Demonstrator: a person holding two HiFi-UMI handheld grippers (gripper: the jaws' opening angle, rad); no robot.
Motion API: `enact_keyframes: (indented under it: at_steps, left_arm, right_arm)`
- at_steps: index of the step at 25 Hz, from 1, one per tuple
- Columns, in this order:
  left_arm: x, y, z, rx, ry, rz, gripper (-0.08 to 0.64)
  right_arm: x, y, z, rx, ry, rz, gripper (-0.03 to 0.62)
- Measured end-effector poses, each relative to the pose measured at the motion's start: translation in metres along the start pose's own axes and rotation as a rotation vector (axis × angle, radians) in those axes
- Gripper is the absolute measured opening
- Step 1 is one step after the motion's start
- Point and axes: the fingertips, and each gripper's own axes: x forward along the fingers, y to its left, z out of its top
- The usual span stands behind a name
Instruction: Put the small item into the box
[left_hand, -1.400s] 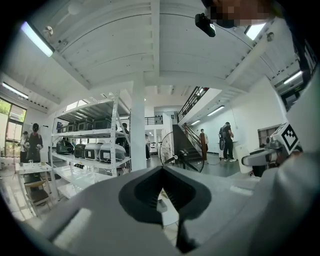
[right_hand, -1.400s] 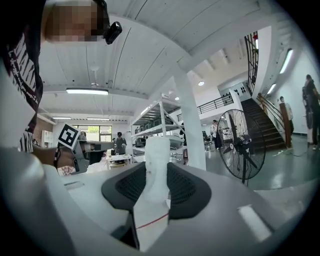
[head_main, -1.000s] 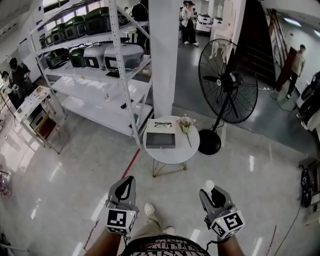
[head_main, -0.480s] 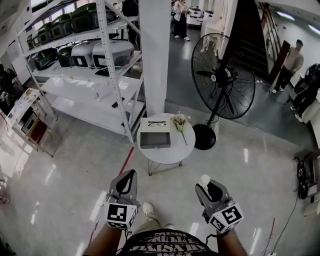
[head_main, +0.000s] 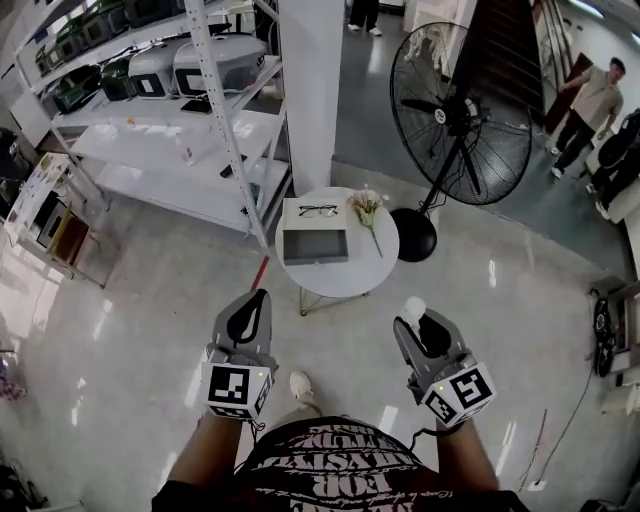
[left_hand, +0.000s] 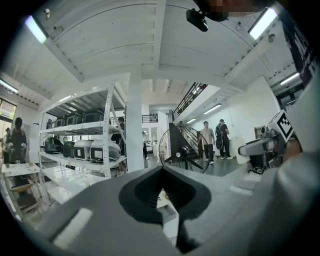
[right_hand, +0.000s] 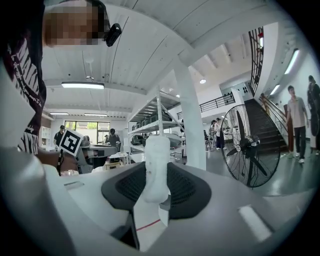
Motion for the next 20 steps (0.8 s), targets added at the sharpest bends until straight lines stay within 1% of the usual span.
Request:
enact_keyframes:
  at_steps: [12, 20]
  left_arm:
    - [0.053, 0.026, -0.010, -0.010, 0.016, -0.057, 0.000]
    - [0.073, 0.064, -0.004, -0.021, 0.008, -0.055, 0.000]
  right_arm:
    - [0.052, -0.017, 0.000, 0.013, 0.028, -0.028, 0.152]
    - [0.098, -0.013, 0.011, 0.001, 0.031, -0.017, 0.152]
